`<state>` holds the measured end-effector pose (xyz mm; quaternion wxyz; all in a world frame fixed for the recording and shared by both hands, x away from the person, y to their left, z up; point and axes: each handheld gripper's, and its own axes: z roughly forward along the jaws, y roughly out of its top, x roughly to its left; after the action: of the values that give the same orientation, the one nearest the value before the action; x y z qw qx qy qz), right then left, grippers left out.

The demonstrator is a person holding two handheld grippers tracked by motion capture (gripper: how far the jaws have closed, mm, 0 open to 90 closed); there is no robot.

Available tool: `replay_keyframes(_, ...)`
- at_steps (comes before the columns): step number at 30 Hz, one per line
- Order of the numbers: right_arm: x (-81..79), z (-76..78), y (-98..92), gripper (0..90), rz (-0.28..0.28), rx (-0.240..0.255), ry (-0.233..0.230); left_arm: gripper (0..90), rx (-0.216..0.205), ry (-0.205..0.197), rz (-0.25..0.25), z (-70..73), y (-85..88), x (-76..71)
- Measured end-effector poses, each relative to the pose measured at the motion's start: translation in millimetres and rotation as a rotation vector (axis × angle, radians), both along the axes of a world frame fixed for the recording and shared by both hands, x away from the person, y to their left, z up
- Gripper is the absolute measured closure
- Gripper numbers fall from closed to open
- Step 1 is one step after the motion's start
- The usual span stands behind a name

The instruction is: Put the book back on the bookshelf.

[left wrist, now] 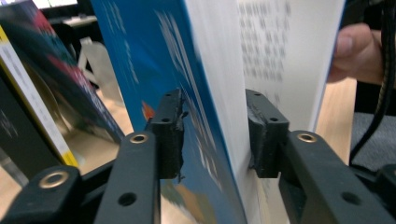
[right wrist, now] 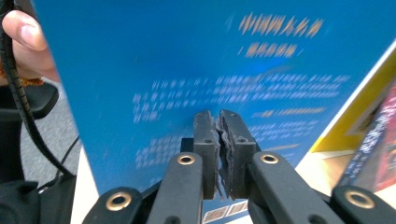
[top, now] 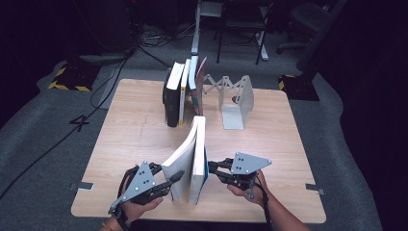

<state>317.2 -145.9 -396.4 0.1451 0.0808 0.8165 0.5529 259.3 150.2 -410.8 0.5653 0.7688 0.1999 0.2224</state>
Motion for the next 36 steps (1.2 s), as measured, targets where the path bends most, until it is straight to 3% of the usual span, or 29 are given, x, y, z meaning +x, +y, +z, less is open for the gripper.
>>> replay_keyframes(10,-2.9,-29.4,4.7,79.0,0.037,-0.054,0.060,52.7,0.081,0.101,-0.016,-35.0,-7.4,-1.9)
replay_keyframes(13,-3.6,-32.2,4.7,76.8,0.044,-0.045,0.067,53.4,0.057,0.126,-0.035,-42.9,-10.7,-0.7)
replay_keyframes(19,-5.8,-24.6,0.3,72.7,0.046,0.001,0.041,62.3,0.026,0.182,-0.123,-43.6,-12.2,11.8)
replay_keyframes(22,-2.2,-19.4,-8.1,72.6,0.037,0.022,0.041,65.4,0.032,0.184,-0.144,-42.7,-16.8,16.1)
replay_keyframes(27,2.1,-17.6,-21.0,73.6,0.013,0.032,0.038,69.4,0.020,0.210,-0.215,-41.5,-28.8,42.1)
replay_keyframes(32,5.7,-13.7,-36.3,73.5,-0.020,0.032,0.031,69.4,0.018,0.220,-0.276,-41.0,-44.5,61.3)
replay_keyframes(36,7.7,-12.7,-43.7,73.6,-0.049,0.032,0.022,69.4,0.022,0.220,-0.297,-40.6,-52.6,69.5)
